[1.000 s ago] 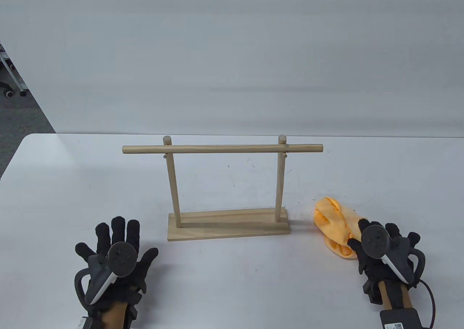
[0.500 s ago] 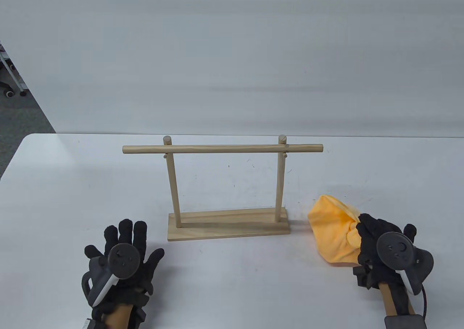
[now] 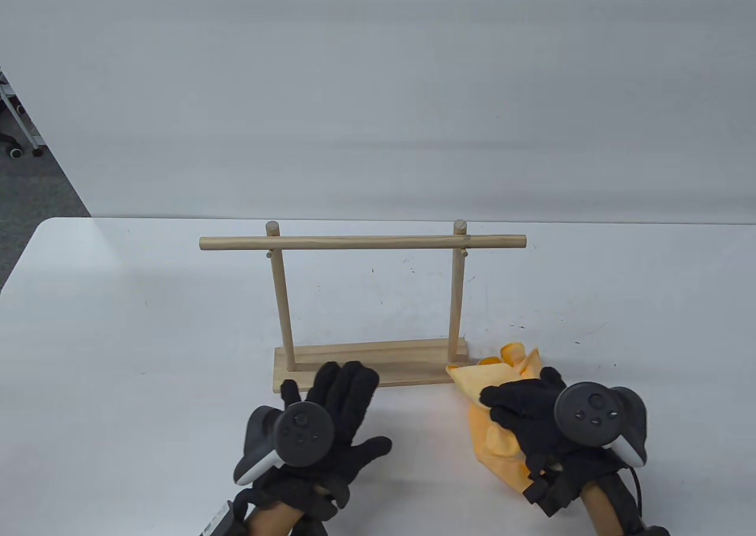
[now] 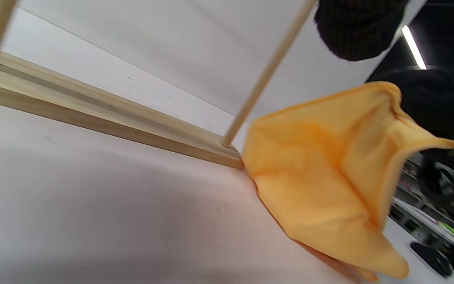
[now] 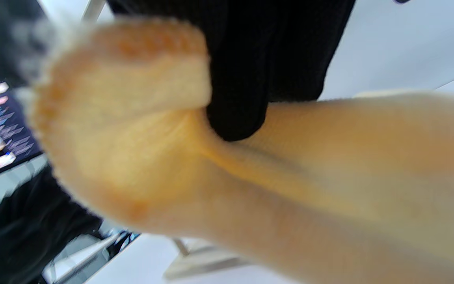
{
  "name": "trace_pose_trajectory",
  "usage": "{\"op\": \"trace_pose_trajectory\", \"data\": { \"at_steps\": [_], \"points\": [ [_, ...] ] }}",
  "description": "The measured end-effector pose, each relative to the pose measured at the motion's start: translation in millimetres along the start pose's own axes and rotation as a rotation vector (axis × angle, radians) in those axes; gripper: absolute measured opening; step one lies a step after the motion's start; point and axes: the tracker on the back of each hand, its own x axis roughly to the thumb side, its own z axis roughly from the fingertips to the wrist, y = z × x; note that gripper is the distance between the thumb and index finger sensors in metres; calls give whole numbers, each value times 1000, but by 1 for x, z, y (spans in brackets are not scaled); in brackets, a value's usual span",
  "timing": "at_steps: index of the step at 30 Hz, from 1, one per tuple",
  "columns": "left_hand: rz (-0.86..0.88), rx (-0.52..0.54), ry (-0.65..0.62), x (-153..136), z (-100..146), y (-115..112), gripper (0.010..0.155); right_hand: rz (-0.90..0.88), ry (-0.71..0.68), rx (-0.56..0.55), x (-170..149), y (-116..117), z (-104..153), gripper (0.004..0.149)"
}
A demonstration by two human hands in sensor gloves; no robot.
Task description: Drape rectangular towel over desktop hanging rack bar
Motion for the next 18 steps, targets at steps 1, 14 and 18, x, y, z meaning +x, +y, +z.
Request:
{"op": "trace_pose_trajectory", "data": {
  "at_steps": [1,14,18],
  "points": [
    [-23,-9,-21,7,-6,-4,96,17,-31,15,5,7,-2,35],
    [-57,72,46,-2,-26,-31,36,80,48,128,5,27,-2,53],
    [-45,114,168,-42,-12,-18,35,375,92,272,-11,22,7,49]
  ]
}}
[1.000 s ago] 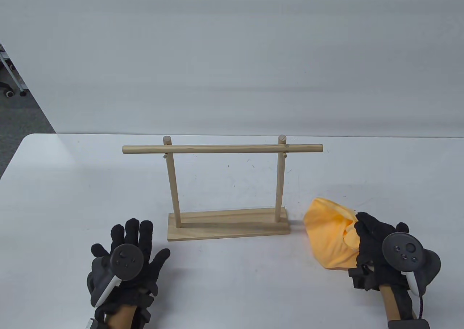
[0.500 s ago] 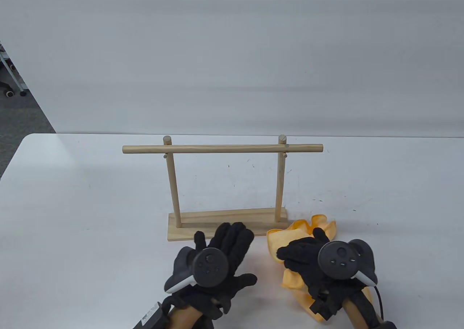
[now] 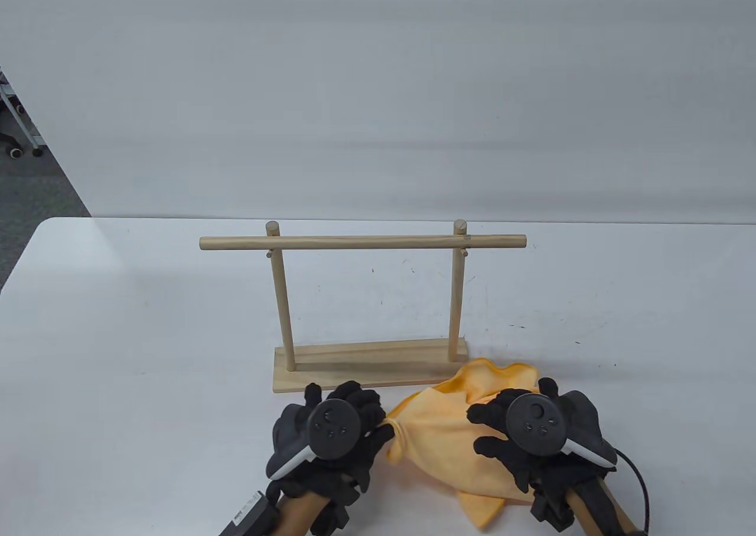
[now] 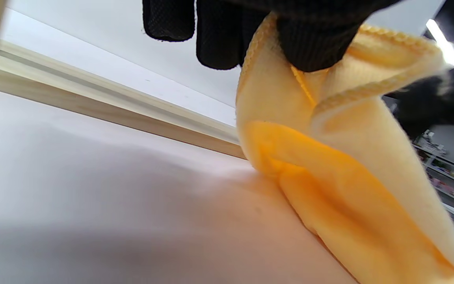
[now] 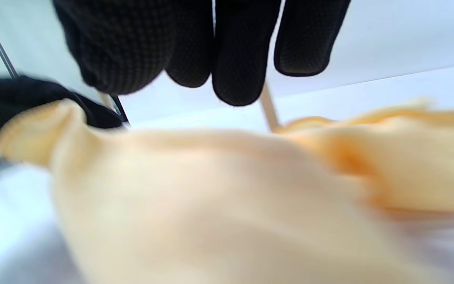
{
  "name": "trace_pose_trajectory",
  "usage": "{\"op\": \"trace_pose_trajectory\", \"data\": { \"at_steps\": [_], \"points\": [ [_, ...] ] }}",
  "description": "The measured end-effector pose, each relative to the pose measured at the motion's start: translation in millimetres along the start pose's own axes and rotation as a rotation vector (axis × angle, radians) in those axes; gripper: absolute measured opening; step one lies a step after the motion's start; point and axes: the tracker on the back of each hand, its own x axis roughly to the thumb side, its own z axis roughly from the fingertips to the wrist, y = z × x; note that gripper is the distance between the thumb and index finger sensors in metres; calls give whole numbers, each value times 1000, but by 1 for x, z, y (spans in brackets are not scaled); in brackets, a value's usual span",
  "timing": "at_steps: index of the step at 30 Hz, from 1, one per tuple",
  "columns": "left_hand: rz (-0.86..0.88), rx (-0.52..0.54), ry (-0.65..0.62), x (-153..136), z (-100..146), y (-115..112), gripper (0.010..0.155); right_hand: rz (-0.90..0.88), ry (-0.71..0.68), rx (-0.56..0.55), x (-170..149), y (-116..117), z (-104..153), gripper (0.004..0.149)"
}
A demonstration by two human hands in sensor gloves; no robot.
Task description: Drape rectangular towel over desktop hanging rack bar
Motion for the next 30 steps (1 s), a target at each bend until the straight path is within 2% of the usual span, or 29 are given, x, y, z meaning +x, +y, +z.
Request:
{"op": "trace_pose_trajectory", "data": {
  "at_steps": [4,7,11,12,15,16,17,18,21,23,25,27,29,30],
  "points": [
    [2,-15,88,-36,5,6,35,19,-61,224,7,29,-7,51],
    [77,-22,138,-62,15,9,37,160,-137,353,33,60,-13,64],
    [131,-60,176,-82,19,10,39,407,-152,506,55,94,-8,94],
    [152,-80,183,-86,19,9,40,461,-174,436,59,96,-7,94],
    [160,-130,174,-88,18,4,42,524,-254,204,64,96,-4,73],
    [159,-141,168,-87,18,2,48,522,-272,173,64,95,-6,63],
    [195,-184,151,-86,16,-1,61,475,-255,123,61,91,-7,50],
    [251,-245,126,-83,15,-5,66,375,-229,124,57,85,-10,40],
    [299,-321,93,-78,14,-12,54,80,-135,158,39,71,-15,40],
    [276,-336,81,-75,13,-14,40,-110,-91,118,23,58,-16,40],
    [285,-328,74,-75,14,-13,40,-266,-48,68,7,45,-15,40],
    [383,-262,65,-80,16,-7,41,-396,11,-66,-11,28,-9,41],
    [534,-213,46,-86,19,0,37,-459,59,-211,-23,13,-3,42],
    [665,-160,36,-91,22,4,36,-490,81,-282,-28,5,1,42]
  ]
}}
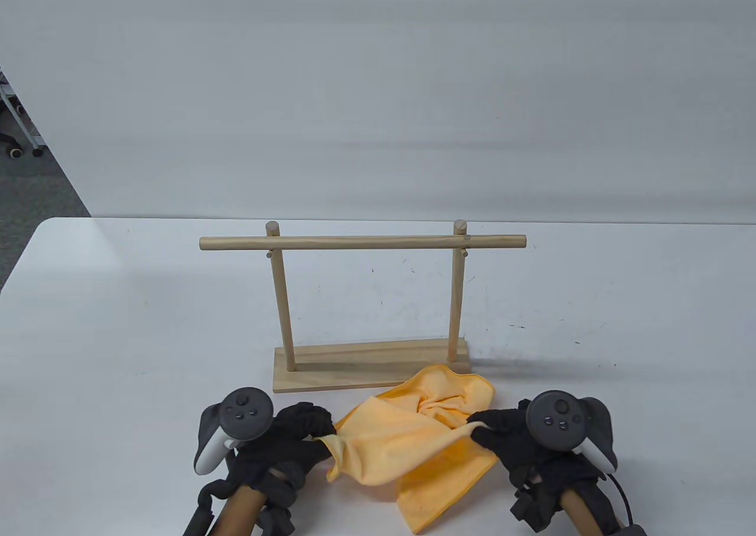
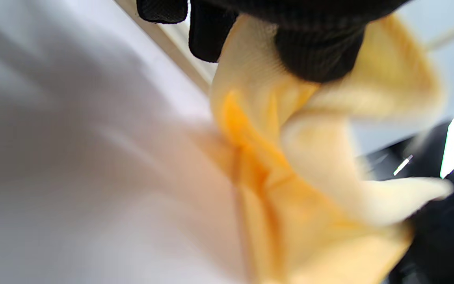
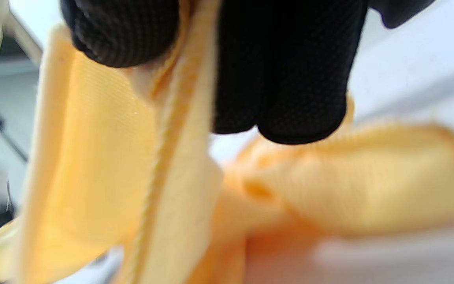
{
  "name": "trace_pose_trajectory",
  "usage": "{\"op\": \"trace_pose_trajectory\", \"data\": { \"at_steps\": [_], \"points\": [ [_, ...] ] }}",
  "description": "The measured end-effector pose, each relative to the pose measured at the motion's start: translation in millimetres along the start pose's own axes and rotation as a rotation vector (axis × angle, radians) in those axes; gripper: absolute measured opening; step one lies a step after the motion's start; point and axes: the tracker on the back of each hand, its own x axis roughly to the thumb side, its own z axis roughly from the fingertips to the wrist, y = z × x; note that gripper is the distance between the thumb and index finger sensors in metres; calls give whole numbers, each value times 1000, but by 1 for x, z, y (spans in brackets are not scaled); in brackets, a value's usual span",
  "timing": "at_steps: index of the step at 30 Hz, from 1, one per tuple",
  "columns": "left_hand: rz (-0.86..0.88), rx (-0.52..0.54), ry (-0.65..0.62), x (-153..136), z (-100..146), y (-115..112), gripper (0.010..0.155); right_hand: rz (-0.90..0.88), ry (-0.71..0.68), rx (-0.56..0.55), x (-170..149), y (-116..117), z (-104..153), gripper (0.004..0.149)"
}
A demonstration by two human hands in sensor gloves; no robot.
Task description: Drape rectangular towel over desktop hanging rack bar
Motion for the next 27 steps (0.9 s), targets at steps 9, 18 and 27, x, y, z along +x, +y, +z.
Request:
{"op": "trace_pose_trajectory", "data": {
  "at_steps": [9,18,27],
  "points": [
    [224,370,-304,42,37,49,36,11,-131,-363,34,-51,6,39],
    [9,617,-446,125,68,100,36,117,-277,-697,123,-118,-4,38],
    [-162,841,-426,202,79,150,35,262,-235,-858,184,-167,-42,36]
  ]
}}
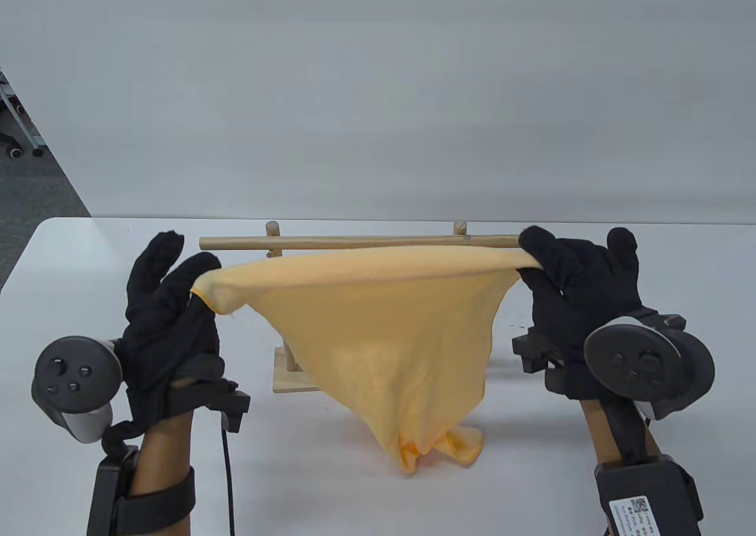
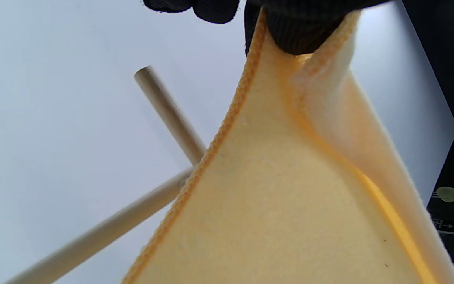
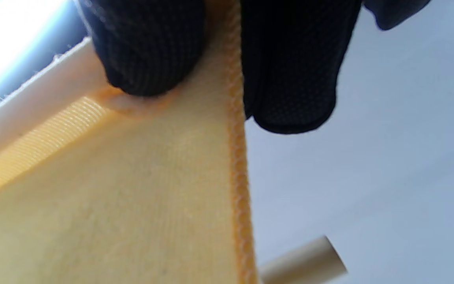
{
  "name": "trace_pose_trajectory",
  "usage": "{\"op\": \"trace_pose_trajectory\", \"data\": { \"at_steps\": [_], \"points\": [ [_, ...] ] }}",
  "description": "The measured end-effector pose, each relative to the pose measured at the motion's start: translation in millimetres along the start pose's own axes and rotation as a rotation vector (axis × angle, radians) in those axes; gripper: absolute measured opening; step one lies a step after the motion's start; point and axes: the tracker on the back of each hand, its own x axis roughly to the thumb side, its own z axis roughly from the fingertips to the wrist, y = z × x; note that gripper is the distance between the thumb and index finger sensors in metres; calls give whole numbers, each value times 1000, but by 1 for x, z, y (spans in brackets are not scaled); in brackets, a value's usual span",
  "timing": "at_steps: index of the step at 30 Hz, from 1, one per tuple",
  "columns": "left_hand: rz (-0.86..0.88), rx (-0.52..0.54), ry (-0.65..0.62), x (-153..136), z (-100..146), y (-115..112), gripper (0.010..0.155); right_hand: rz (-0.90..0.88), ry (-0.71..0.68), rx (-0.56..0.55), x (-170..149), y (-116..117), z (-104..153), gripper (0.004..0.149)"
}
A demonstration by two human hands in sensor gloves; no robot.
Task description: Drape rectangular towel over desktop hanging rack bar
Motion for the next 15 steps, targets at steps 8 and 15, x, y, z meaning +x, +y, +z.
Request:
{"op": "trace_pose_trajectory", "data": {
  "at_steps": [8,15],
  "points": [
    [-56,19,166,-14,-41,-8,36,137,132,112,-12,46,-32,36],
    [64,-1,315,-49,-58,-13,36,61,328,270,-50,69,-39,36]
  ]
}}
